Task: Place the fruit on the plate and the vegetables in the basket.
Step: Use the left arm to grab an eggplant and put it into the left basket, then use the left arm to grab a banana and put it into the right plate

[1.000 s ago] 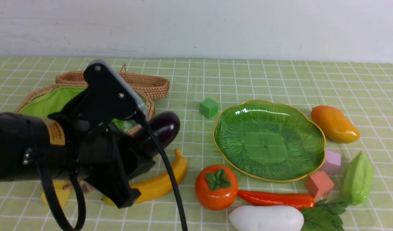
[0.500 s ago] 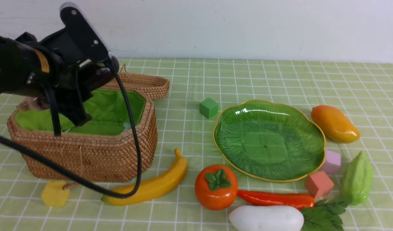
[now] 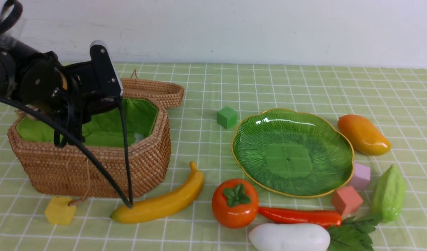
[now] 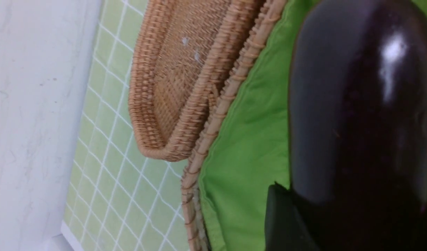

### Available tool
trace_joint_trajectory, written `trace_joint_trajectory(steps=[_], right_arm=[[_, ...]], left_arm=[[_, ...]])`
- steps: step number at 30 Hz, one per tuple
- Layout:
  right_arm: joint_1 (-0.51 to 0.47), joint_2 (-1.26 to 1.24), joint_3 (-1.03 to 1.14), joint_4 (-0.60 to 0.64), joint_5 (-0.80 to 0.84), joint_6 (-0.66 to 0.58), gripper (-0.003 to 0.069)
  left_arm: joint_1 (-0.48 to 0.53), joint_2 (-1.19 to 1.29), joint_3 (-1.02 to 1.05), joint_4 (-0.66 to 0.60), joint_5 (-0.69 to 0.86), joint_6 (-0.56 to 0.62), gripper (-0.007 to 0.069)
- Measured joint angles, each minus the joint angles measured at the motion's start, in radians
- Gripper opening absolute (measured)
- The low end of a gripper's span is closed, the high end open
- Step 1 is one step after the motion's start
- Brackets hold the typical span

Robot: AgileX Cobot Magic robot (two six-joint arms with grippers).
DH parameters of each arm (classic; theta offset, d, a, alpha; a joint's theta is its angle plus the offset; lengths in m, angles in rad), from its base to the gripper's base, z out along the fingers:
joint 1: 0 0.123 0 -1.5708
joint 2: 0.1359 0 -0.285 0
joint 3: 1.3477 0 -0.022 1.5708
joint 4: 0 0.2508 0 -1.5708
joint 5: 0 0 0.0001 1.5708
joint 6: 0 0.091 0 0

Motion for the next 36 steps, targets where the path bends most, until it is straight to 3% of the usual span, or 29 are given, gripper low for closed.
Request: trace_joint_trajectory(steps=[3,8,9,12,18,23,27,28,29,30,36], right_arm=[[0.0,0.0,0.0,0.0,0.0,0.0,0.0003],[0.0,0.0,0.0,0.0,0.0,0.0,0.0004],[0.0,0.0,0.0,0.0,0.0,0.0,0.0006],[0.0,0.0,0.0,0.0,0.003,0.0,0.0006],[0.0,0.0,0.0,0.0,0.006,0.0,0.0011],[0.0,0.0,0.0,0.0,0.006,0.0,0.0014],[0.0,0.0,0.0,0.0,0.022,0.0,0.0018],[0.0,0.0,0.0,0.0,0.022,0.0,0.0018],[0.0,0.0,0.0,0.0,0.036,0.001,0.002],[0.0,0.0,0.0,0.0,0.046,0.005,0.0021],[0.0,0.0,0.0,0.0,0.093,0.018,0.0023]], left_arm=[[0.0,0.0,0.0,0.003,-0.001,0.001,0.0355],[0.0,0.0,0.0,0.006,-0.003,-0.01,0.0431],[0.0,-0.003,0.0,0.006,-0.004,-0.025,0.0503],[0.0,-0.012,0.0,0.006,-0.005,-0.056,0.0595],[-0.001,-0.057,0.0,-0.024,0.006,-0.134,0.0622],[-0.055,-0.135,0.0,-0.154,0.047,-0.206,0.0475],[-0.227,-0.203,-0.002,-0.308,0.187,-0.218,0.0159],[-0.236,-0.204,-0.002,-0.315,0.187,-0.22,0.0159],[-0.303,-0.205,-0.003,-0.37,0.27,-0.233,0.0041],[-0.343,-0.199,-0.003,-0.403,0.306,-0.242,0.0006],[-0.473,-0.114,-0.003,-0.467,0.383,-0.278,-0.0006]])
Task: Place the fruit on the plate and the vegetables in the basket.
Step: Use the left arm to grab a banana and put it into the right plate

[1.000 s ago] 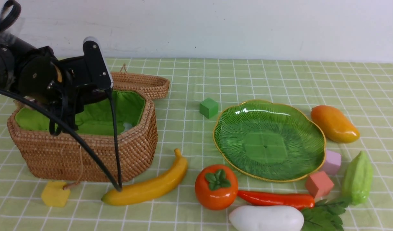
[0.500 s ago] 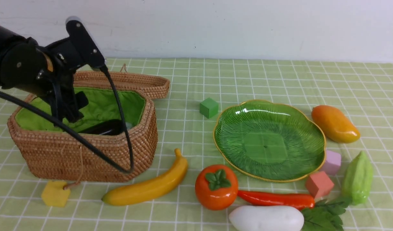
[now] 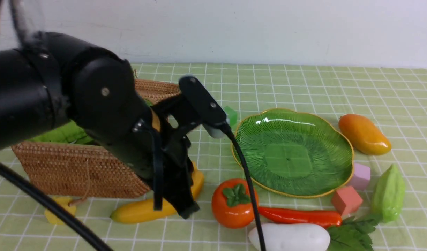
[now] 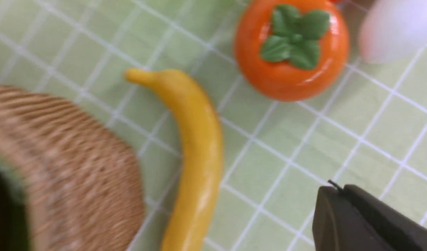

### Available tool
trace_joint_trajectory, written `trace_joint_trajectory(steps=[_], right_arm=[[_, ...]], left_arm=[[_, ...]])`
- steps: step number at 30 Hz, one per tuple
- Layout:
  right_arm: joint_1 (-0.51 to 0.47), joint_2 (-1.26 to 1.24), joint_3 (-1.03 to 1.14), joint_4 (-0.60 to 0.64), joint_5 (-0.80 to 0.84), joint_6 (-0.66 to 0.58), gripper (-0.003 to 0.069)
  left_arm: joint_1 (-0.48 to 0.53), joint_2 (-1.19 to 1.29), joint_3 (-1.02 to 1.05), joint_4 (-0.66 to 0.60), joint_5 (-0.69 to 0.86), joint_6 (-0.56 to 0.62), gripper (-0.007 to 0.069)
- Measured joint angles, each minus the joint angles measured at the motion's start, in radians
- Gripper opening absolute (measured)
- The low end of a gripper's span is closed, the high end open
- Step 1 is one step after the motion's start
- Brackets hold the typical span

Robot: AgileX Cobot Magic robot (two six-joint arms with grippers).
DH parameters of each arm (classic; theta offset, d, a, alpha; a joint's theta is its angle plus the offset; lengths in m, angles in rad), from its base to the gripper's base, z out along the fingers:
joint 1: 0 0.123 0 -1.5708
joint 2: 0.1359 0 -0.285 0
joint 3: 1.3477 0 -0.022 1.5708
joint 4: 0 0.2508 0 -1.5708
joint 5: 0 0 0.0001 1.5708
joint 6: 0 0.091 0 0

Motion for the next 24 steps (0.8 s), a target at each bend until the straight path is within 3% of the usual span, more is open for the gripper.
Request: trace_joint_trajectory(steps=[3,5,7,9,12,16,24], right_arm=[[0.0,0.0,0.0,-0.001,0.01,0.001,0.0027],[0.0,0.0,0.0,-0.001,0.023,0.001,0.0031],[0.0,0.0,0.0,-0.003,0.028,0.001,0.0032],[0.0,0.0,0.0,-0.005,0.03,0.001,0.0032],[0.0,0.0,0.0,-0.007,0.035,0.001,0.0032],[0.0,0.0,0.0,-0.007,0.044,0.001,0.0032],[0.0,0.0,0.0,-0.009,0.049,0.001,0.0034]], left_arm=[[-0.005,0.074,-0.001,0.005,-0.012,-0.003,0.007],[-0.005,0.129,-0.001,0.033,-0.03,-0.004,0.0185],[-0.005,0.154,-0.001,0.054,-0.044,-0.012,0.0254],[-0.005,0.193,-0.001,0.113,-0.09,-0.058,0.0389],[-0.005,0.216,-0.002,0.192,-0.15,-0.132,0.0507],[-0.005,0.255,-0.003,0.279,-0.187,-0.208,0.0561],[-0.005,0.346,-0.005,0.358,-0.205,-0.252,0.0526]])
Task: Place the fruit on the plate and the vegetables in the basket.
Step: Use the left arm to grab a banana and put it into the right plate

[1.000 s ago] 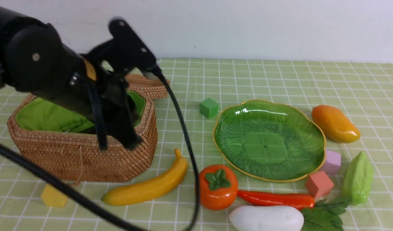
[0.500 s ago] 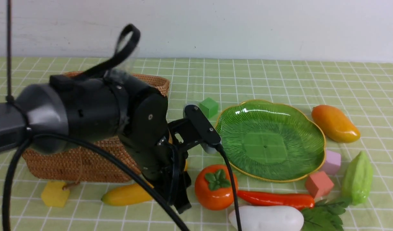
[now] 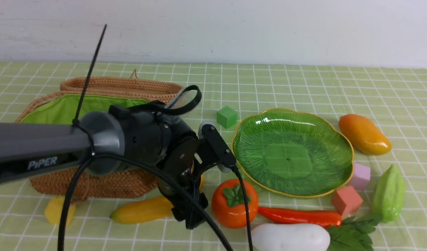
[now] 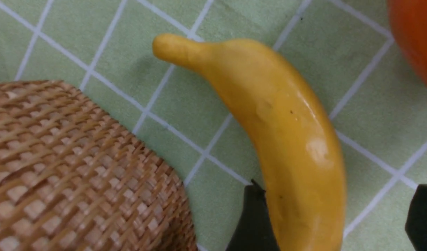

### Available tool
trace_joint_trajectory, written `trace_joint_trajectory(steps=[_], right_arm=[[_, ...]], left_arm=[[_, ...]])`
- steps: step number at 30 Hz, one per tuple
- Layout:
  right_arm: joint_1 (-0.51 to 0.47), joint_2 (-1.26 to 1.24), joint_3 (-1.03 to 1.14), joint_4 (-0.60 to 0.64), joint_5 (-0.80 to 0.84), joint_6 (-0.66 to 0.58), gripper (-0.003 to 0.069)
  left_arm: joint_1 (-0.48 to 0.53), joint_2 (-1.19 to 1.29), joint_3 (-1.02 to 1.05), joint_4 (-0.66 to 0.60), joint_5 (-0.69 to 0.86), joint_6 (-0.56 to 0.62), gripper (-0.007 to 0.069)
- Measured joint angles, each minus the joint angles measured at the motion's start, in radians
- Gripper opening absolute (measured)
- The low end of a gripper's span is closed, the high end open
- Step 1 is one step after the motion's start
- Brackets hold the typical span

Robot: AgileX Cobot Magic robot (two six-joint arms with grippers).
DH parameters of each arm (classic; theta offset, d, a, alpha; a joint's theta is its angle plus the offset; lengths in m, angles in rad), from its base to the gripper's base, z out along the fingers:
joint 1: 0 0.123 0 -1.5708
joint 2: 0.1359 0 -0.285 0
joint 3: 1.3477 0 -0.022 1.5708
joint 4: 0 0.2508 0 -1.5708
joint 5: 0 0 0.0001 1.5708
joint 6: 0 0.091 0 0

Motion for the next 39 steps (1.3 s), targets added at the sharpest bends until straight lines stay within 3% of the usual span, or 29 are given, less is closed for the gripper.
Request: trace_joint_trajectory(steps=[7,13,22,29,35,39], right_arm=[[0.0,0.0,0.0,-0.001,0.003,0.0,0.0034],[0.0,0.0,0.0,-0.001,0.003,0.0,0.0043],[0.0,0.0,0.0,-0.005,0.003,0.0,0.005],[0.0,0.0,0.0,-0.02,0.004,0.02,0.0043],[0.0,0.0,0.0,-0.135,0.004,0.153,0.0012],[0.0,0.0,0.0,-0.281,0.008,0.302,0.0001]], left_arm=[[0.0,0.051,0.0,0.075,-0.009,-0.051,0.044],[0.0,0.065,-0.001,0.073,0.023,-0.055,0.0316],[-0.003,0.044,-0.002,0.029,0.089,-0.058,0.0316],[-0.105,-0.129,-0.002,0.008,0.172,-0.058,0.0316],[-0.15,-0.246,-0.004,0.023,0.179,-0.058,0.0316],[-0.151,-0.273,-0.068,0.089,0.161,-0.049,0.0316]])
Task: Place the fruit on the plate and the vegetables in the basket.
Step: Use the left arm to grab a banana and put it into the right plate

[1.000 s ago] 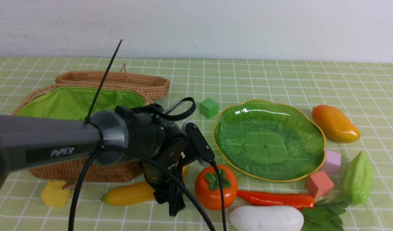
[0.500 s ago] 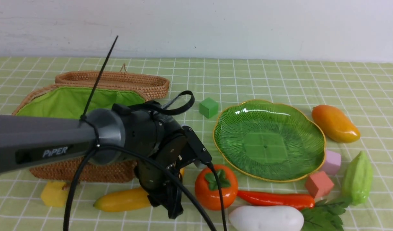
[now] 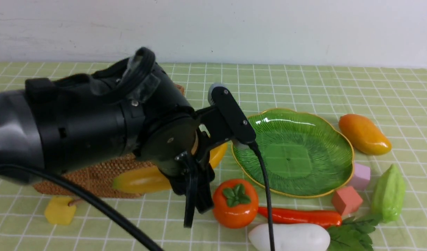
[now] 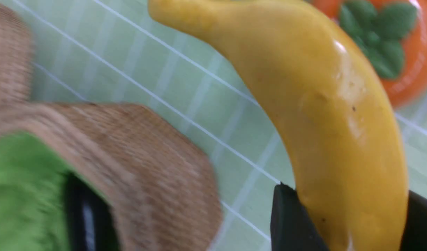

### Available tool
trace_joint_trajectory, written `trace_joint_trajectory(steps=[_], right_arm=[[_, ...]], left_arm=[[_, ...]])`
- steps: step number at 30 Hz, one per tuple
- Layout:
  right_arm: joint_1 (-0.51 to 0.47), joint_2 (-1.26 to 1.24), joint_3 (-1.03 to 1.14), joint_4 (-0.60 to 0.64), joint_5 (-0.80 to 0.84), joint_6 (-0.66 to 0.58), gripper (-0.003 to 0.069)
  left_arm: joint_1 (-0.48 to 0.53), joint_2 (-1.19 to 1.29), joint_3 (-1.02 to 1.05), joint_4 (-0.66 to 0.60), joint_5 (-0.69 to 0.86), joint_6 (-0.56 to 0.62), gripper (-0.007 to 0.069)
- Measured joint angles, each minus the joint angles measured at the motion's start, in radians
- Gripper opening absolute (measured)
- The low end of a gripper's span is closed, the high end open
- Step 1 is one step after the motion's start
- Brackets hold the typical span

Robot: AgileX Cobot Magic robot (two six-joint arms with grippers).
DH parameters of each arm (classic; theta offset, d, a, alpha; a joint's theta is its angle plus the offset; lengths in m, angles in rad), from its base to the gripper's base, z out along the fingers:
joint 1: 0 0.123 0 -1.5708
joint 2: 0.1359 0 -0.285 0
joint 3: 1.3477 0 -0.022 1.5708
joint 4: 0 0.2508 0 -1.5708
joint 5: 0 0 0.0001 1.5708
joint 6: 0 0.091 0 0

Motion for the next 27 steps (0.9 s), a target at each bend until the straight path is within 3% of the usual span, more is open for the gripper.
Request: trace_joint_trajectory(steps=[5,8,13,19,27], right_arm=[[0.0,0.0,0.0,-0.126,0.002,0.122,0.0002],[0.0,0.0,0.0,-0.207,0.003,0.191,0.0002],[0.0,0.0,0.0,-0.238,0.01,0.22,0.0003],[0.0,0.0,0.0,-0.271,0.01,0.22,0.0005],[0.0,0.0,0.0,-0.289,0.013,0.223,0.0012]], left_arm=[[0.0,0.047,-0.125,-0.027,-0.063,0.078,0.0316],[0.0,0.151,-0.267,-0.105,-0.077,0.188,0.0316],[0.0,0.367,-0.496,-0.189,-0.088,0.317,0.0316],[0.001,0.553,-0.654,-0.198,-0.114,0.348,0.0316],[0.001,0.69,-0.684,-0.209,-0.367,0.358,0.0316]])
